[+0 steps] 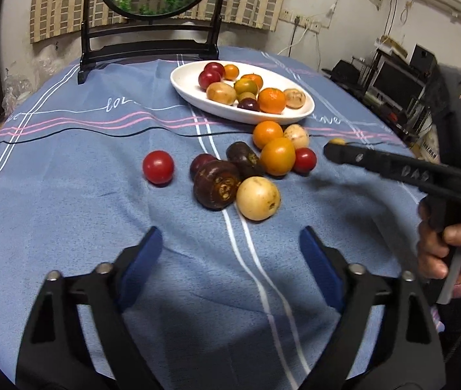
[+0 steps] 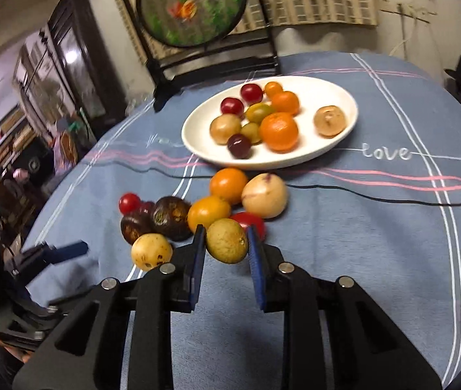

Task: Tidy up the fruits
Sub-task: 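Move both tools back to the fruit pile, then grasp a small yellow fruit with the right tool while the left tool grasps a pale yellow fruit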

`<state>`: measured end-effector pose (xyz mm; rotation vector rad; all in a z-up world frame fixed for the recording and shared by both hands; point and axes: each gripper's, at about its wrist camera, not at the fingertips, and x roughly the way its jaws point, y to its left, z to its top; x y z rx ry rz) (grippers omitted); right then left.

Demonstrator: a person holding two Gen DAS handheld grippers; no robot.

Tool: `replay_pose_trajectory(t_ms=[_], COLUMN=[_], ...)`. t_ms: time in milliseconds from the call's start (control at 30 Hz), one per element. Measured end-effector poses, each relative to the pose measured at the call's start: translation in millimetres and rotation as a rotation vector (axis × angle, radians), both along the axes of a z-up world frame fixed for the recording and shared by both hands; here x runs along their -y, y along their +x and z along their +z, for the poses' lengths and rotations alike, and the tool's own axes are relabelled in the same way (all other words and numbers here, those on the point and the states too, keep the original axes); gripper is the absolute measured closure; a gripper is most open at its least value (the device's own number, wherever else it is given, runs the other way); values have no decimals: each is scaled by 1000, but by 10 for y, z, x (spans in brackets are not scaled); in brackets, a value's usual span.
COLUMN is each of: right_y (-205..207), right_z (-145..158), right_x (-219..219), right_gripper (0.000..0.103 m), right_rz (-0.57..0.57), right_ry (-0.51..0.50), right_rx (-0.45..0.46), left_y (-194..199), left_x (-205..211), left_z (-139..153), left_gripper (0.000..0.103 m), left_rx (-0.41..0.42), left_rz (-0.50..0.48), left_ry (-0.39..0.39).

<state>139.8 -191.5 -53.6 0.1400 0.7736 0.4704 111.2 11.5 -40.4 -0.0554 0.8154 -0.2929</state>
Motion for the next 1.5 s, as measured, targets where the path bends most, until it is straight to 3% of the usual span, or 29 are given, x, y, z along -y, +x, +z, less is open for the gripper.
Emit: replay_pose_trajectory(t_ms=[33, 133, 467, 700, 867, 1233, 1500], right_y=[11, 2, -90, -129, -137, -115, -80], right_z=[4, 3, 38, 77, 63, 37, -39], right_x=[28, 76, 81, 92, 84, 92, 32], right_gripper=[77, 77, 77, 77, 77, 77, 77], right_rz=[-4, -10, 12, 22, 34, 21, 19], right_ry=[12, 30, 64, 77, 80, 72, 32], right_rx=[-5, -13, -8, 6, -3, -13, -32], left_y=[16, 76, 373, 455, 512, 485, 276], left_x=[43, 202, 427, 543, 559, 502, 396], left_z=[-9, -37, -117, -120, -143, -134, -6], left_gripper=[34, 44, 47, 51, 63, 64, 65], left_rx=[-6, -28, -79, -70, -80, -80, -23], left_rz=[-2, -20, 20, 8, 19, 27, 14], left_ry=[8, 24, 82, 121, 137, 102, 62])
